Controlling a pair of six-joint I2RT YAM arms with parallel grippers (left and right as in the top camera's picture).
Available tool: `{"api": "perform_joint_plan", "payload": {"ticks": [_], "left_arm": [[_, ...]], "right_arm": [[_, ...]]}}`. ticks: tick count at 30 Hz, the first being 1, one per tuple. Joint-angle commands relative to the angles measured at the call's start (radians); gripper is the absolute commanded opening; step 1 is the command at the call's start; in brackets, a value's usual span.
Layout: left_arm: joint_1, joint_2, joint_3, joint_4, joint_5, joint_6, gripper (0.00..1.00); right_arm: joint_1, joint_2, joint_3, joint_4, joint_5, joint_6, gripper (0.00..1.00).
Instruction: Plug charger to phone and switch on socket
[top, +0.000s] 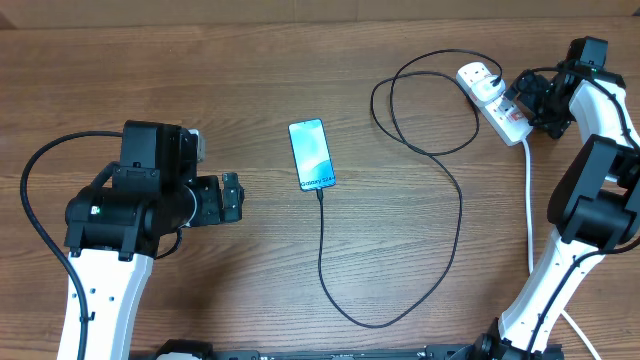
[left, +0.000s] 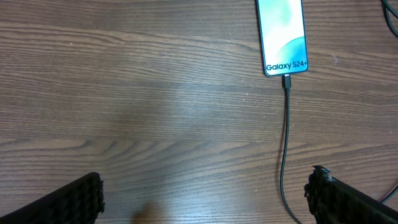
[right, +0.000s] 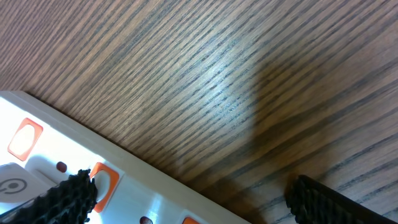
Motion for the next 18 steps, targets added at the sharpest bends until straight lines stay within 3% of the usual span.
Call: {"api": "perform_joint_plan", "payload": {"ticks": [1, 18], "left_arm": [[-0.008, 0.004, 0.013, 0.004, -0.003, 0.026, 0.99], [-0.008, 0.004, 0.014, 0.015, -0.003, 0.026, 1.0]], "right_arm": [[0.002, 0.034, -0.002, -0.022, 0.016, -0.004, 1.0], [0.007, 0.064, -0.002, -0.045, -0.014, -0.019, 1.0]]}}
